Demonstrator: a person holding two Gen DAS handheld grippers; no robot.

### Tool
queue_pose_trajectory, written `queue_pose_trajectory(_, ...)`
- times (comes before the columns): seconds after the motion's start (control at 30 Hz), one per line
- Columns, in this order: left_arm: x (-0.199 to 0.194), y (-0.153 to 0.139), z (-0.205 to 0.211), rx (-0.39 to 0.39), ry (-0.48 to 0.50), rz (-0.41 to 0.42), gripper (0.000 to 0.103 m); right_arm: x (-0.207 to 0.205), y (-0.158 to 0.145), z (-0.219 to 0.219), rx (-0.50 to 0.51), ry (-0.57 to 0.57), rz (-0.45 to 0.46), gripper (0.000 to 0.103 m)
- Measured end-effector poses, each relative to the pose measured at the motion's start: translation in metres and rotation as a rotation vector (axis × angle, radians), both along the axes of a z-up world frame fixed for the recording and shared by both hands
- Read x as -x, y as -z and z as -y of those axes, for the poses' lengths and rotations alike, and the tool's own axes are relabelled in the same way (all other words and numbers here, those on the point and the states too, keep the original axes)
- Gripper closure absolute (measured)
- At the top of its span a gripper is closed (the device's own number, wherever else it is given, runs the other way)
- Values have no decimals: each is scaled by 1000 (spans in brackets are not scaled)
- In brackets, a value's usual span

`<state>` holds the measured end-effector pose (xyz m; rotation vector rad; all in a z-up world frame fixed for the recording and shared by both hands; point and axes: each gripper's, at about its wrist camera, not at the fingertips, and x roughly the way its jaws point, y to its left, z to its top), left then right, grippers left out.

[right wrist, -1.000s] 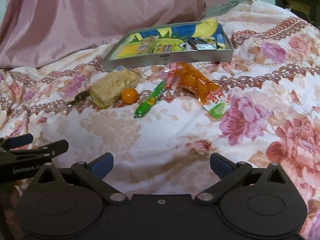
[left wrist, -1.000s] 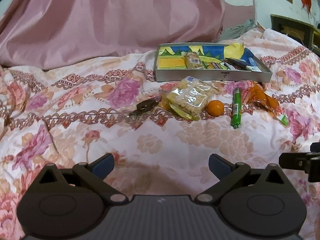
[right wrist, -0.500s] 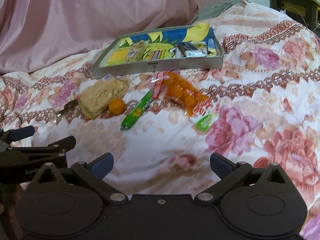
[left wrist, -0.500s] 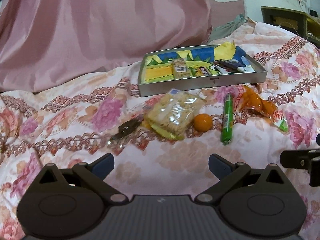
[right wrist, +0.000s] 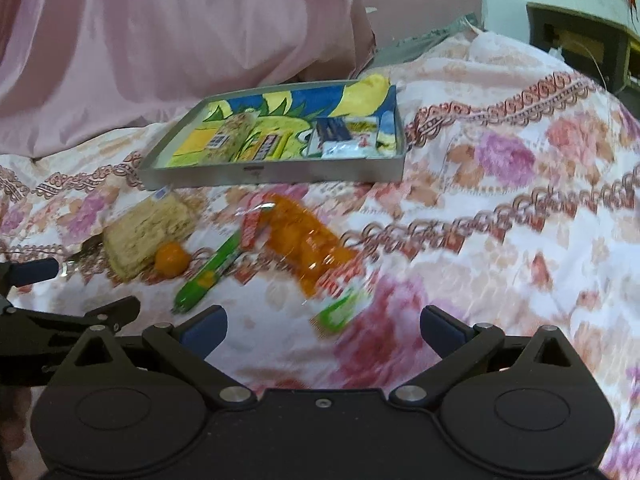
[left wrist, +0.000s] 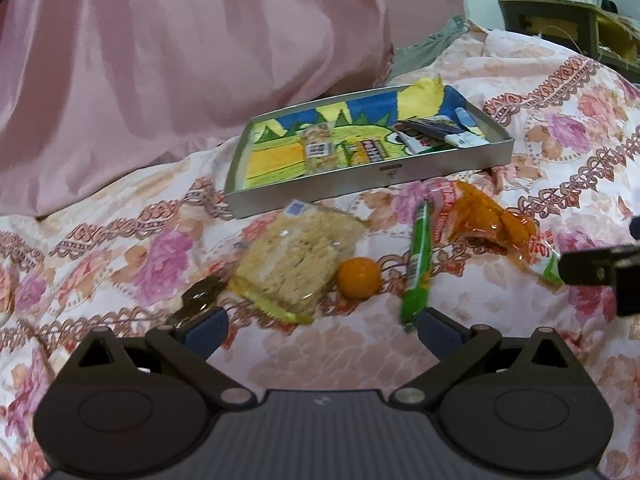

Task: Organize snacks
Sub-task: 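Move the left gripper to the green stick while the right approaches the orange candy bag, then grasp the green stick with the left gripper while the right grasps the orange candy bag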

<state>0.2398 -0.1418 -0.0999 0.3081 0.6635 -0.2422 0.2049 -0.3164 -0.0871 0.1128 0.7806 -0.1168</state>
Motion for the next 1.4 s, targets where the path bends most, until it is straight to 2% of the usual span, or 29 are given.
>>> queue_pose_trajectory(0.3,-13,10,28,-37,49,-3,1,-27,15,26,45,-38,24,1)
queue_pose_trajectory(0.57,-23,20,51,-65,113,-6,0,-48,28,44,41,-113,59,1)
queue_pose_trajectory(0.8,-32,28,67,-66,248,-43,0,-60,42,59,-3,-239,87,1)
queue_pose_trajectory(1.03,-45,29,72,-60,391,-77,1,-69,53,54,-28,-364,99,1)
queue_pose_trajectory(1.17,-51,32,76,-83,453,-93,6,-78,55,52,-72,-384,107,2)
queue_pose_trajectory(1.23,-53,35,77,-90,474,-103,7,-82,55,52,-86,-396,110,7)
queue_pose_trajectory(1.4,-59,37,75,-40,465,-142,16,-85,58,50,-84,-410,110,11)
